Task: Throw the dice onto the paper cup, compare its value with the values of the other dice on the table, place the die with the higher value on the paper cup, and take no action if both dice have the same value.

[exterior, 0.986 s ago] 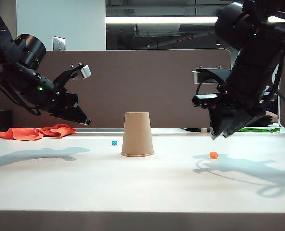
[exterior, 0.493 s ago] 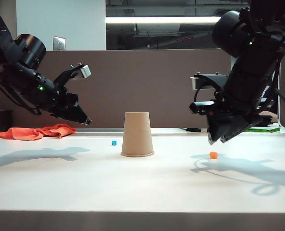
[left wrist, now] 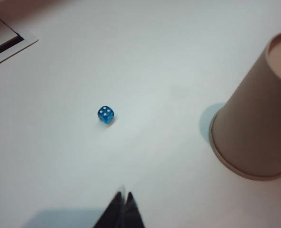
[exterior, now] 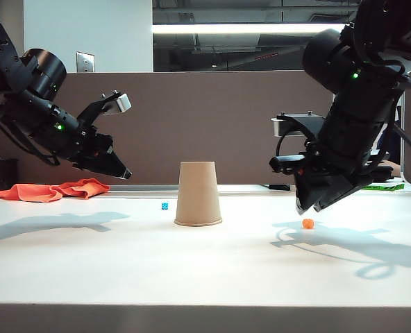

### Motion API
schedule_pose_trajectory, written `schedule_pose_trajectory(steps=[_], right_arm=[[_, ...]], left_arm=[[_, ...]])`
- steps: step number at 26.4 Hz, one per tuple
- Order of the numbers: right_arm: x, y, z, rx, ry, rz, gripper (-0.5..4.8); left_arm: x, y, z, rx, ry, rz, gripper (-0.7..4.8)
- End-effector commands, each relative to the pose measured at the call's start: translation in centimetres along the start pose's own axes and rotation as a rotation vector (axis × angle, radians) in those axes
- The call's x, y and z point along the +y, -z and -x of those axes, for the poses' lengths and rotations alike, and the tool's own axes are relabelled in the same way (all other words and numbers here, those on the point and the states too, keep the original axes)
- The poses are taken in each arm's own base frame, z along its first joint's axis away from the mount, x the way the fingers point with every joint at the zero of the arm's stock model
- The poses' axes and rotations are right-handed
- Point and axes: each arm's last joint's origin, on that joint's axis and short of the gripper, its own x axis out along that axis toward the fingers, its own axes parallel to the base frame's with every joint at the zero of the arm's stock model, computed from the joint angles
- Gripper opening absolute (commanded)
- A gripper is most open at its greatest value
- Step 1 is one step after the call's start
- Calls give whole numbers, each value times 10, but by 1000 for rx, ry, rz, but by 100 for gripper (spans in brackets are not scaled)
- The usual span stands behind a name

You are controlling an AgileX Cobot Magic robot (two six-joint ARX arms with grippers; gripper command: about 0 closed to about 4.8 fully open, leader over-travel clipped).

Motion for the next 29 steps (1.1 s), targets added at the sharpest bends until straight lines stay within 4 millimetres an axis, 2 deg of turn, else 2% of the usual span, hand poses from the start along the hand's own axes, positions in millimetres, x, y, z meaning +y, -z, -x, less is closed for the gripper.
schedule_pose_trajectory(steps=[1, 29], right_arm=[[0, -3, -2, -30, 5, -1, 145], [-4, 2, -19, -21, 43, -14, 144]], left_arm=[[0, -3, 1, -15, -1, -6, -6], [0, -3, 1, -15, 0, 6, -6]])
